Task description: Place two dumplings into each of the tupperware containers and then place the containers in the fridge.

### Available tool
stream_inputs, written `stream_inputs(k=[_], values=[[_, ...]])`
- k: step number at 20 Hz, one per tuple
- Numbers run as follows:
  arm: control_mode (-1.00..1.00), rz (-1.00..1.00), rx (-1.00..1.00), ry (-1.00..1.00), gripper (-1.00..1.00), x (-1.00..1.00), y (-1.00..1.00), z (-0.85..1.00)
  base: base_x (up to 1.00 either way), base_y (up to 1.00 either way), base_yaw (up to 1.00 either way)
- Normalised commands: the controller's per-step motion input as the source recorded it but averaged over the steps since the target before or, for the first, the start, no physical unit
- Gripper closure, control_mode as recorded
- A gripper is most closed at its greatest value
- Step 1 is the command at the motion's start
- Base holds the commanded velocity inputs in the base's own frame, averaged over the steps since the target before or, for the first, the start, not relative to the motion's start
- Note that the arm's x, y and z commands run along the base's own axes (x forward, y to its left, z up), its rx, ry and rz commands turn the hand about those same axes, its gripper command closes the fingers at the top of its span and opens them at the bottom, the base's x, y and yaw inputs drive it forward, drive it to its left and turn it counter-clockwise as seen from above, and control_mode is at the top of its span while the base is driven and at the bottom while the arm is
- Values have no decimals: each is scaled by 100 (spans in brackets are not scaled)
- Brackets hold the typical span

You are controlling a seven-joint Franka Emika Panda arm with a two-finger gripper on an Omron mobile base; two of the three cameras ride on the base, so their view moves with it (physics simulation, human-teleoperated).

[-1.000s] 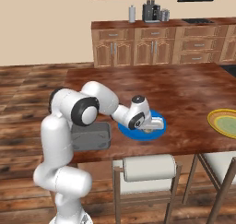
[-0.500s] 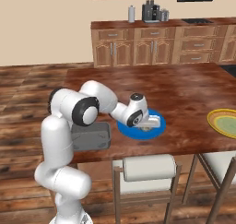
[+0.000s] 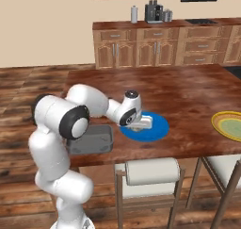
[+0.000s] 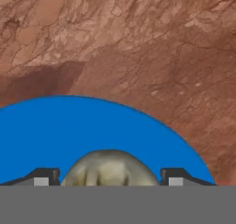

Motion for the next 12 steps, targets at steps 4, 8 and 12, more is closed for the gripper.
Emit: stream_inputs(k=[4, 8, 12], values=[[-100, 32, 4, -11, 100, -100, -24, 92, 0, 0, 0], [-100, 29, 0, -2, 100, -100, -10, 84, 0, 0, 0], [-100, 24, 0, 0, 100, -100, 1, 56, 0, 0, 0]])
